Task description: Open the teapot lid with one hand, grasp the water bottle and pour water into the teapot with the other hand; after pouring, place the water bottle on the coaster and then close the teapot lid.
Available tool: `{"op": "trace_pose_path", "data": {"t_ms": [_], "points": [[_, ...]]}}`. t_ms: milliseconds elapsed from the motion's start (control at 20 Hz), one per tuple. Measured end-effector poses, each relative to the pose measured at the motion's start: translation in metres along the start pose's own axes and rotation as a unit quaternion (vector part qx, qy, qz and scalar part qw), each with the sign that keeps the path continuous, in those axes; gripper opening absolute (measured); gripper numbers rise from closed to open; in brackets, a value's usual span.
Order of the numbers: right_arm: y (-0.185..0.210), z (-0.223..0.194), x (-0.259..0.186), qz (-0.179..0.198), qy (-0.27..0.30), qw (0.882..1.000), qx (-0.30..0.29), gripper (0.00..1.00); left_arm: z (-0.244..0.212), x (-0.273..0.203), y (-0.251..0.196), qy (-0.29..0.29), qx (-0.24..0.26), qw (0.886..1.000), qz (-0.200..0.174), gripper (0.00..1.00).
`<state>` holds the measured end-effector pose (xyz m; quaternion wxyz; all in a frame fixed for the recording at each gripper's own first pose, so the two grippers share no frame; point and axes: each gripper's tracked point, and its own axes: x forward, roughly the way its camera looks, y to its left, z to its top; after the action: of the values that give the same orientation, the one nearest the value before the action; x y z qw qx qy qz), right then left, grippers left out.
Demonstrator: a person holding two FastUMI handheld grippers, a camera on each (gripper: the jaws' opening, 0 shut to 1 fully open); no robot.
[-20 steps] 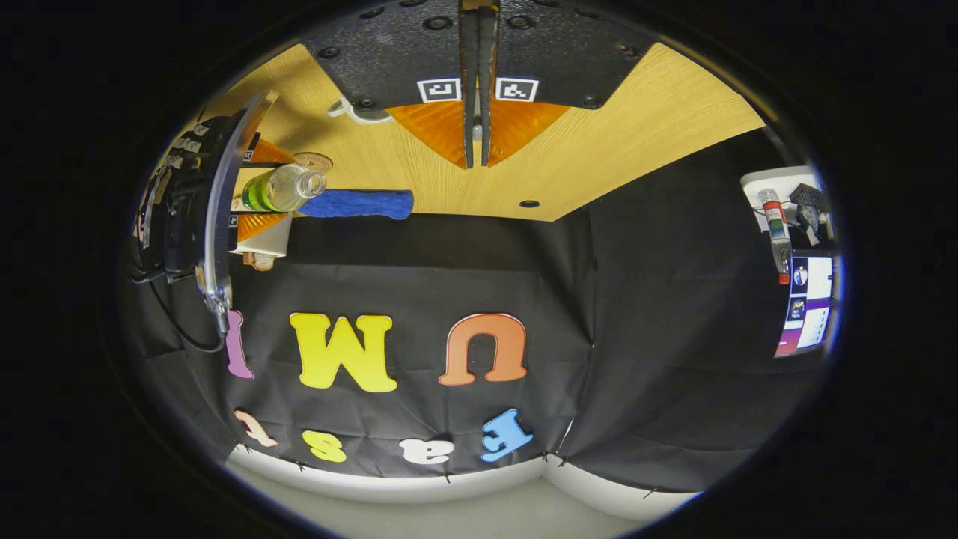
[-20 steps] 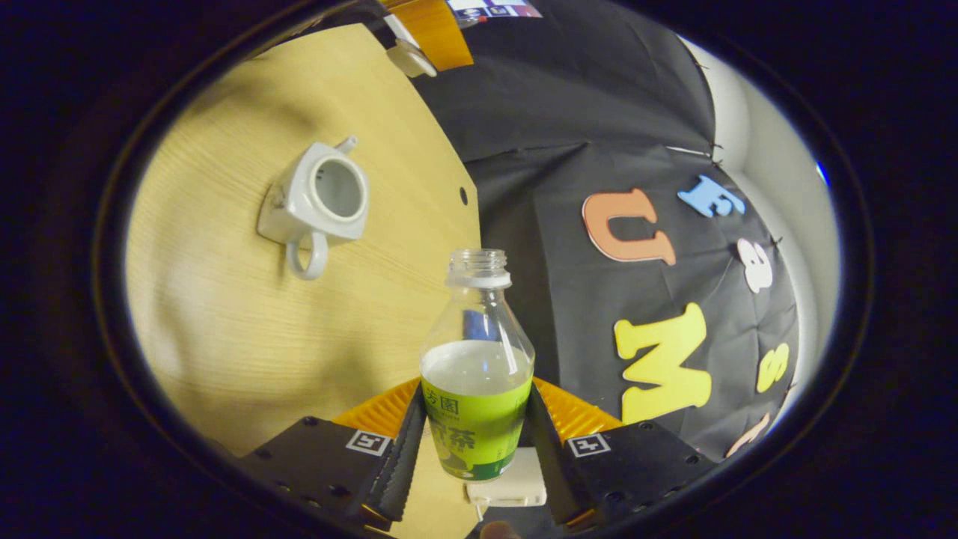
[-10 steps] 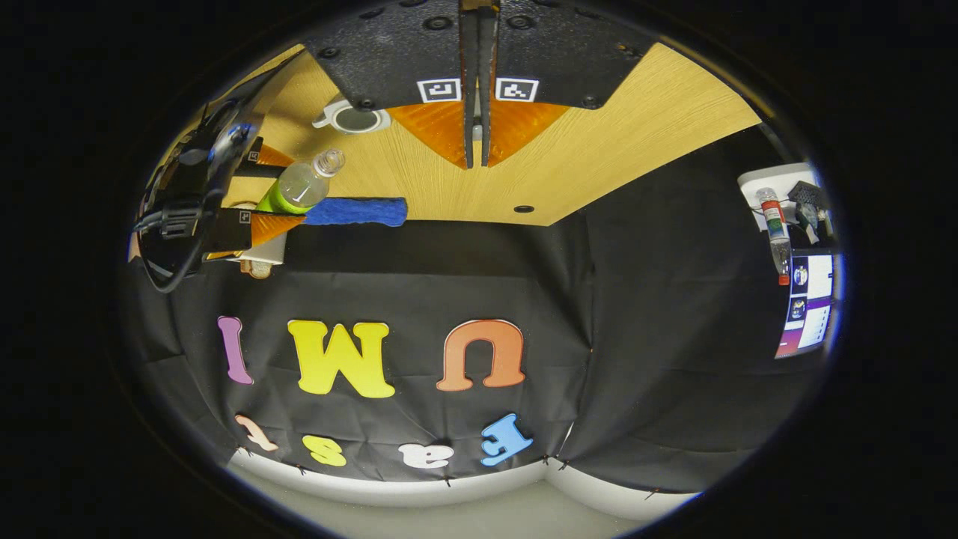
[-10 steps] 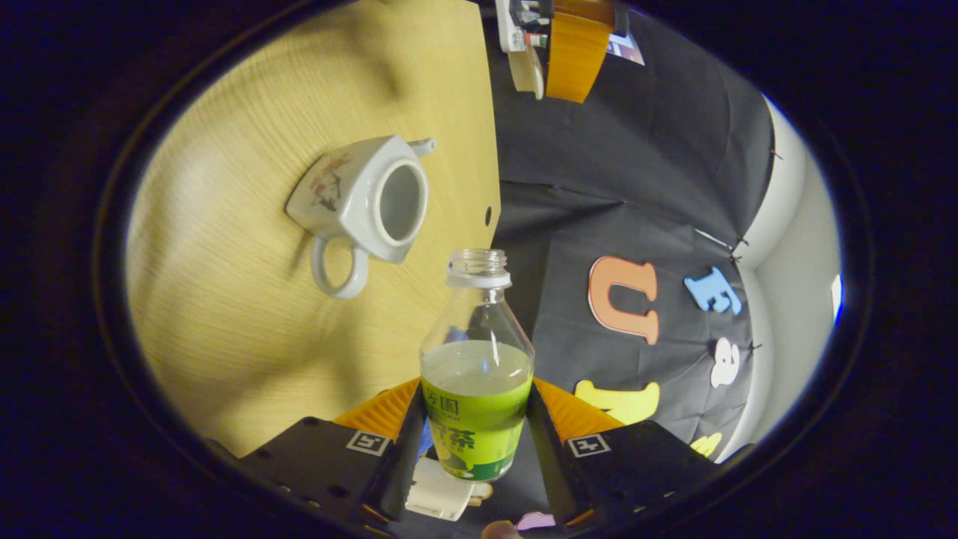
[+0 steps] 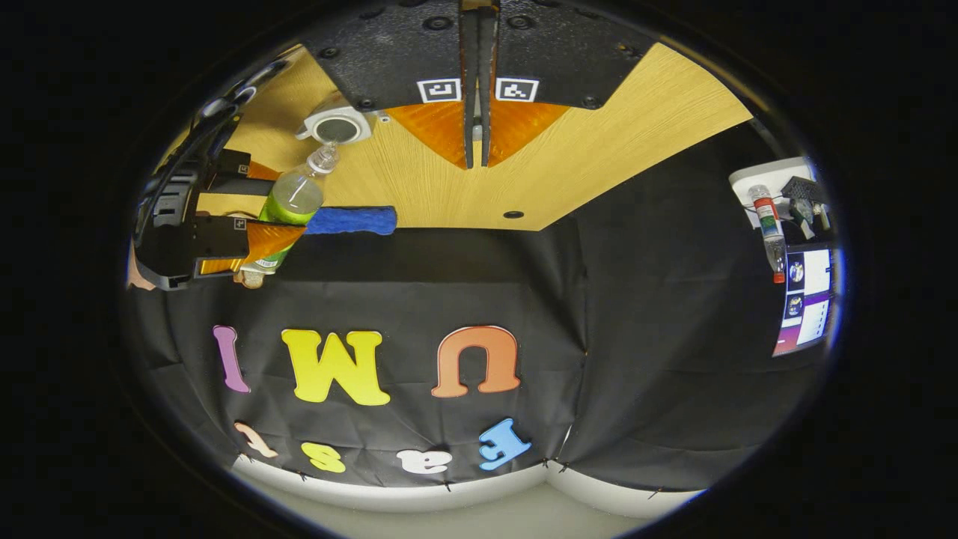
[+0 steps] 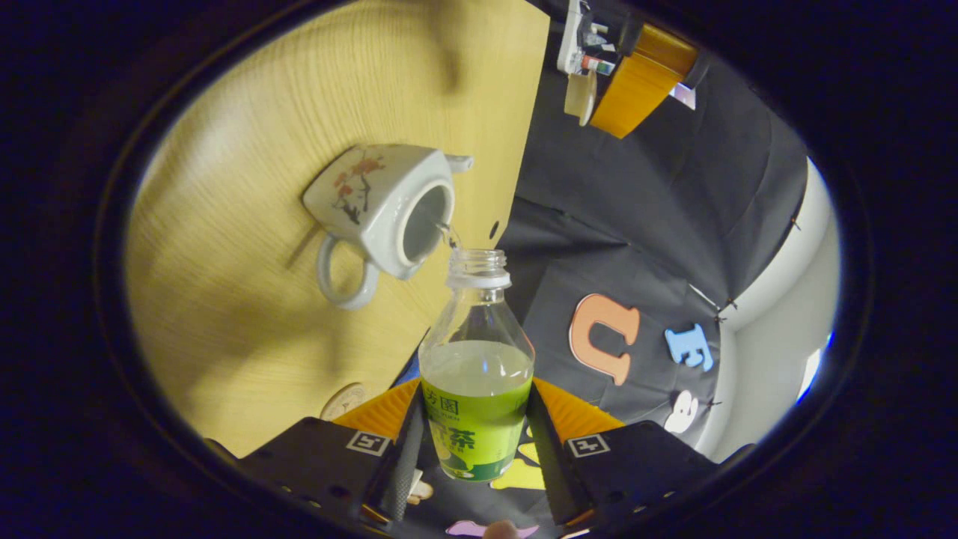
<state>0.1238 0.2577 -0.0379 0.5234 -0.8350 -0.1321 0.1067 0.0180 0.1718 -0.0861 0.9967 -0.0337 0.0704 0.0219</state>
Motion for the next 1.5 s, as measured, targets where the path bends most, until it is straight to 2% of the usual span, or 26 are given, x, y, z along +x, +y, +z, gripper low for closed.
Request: {"op": "trace_pose_path", "data": {"t_ms": [300, 700, 1150, 1500], "points": [[-0.01, -0.001, -0.001, -0.009, 0.003, 0.999, -0.047, 0.71, 0.0, -0.001, 0.005, 0.0, 0.001, 1.0, 0.001, 0.03], [-0.017, -0.005, 0.002, -0.018, 0.005, 0.996, -0.082, 0.7, 0.001, -0.006, 0.012, 0.0, 0.01, 1.0, -0.002, 0.02], [-0.018, 0.005, -0.002, -0.025, 0.002, 0.995, -0.094, 0.7, 0.0, -0.007, 0.018, 0.002, 0.008, 1.0, 0.003, 0.02], [-0.014, 0.009, -0.002, -0.025, -0.008, 0.997, -0.068, 0.7, -0.004, -0.008, 0.026, 0.006, 0.002, 1.0, 0.007, 0.03]]}}
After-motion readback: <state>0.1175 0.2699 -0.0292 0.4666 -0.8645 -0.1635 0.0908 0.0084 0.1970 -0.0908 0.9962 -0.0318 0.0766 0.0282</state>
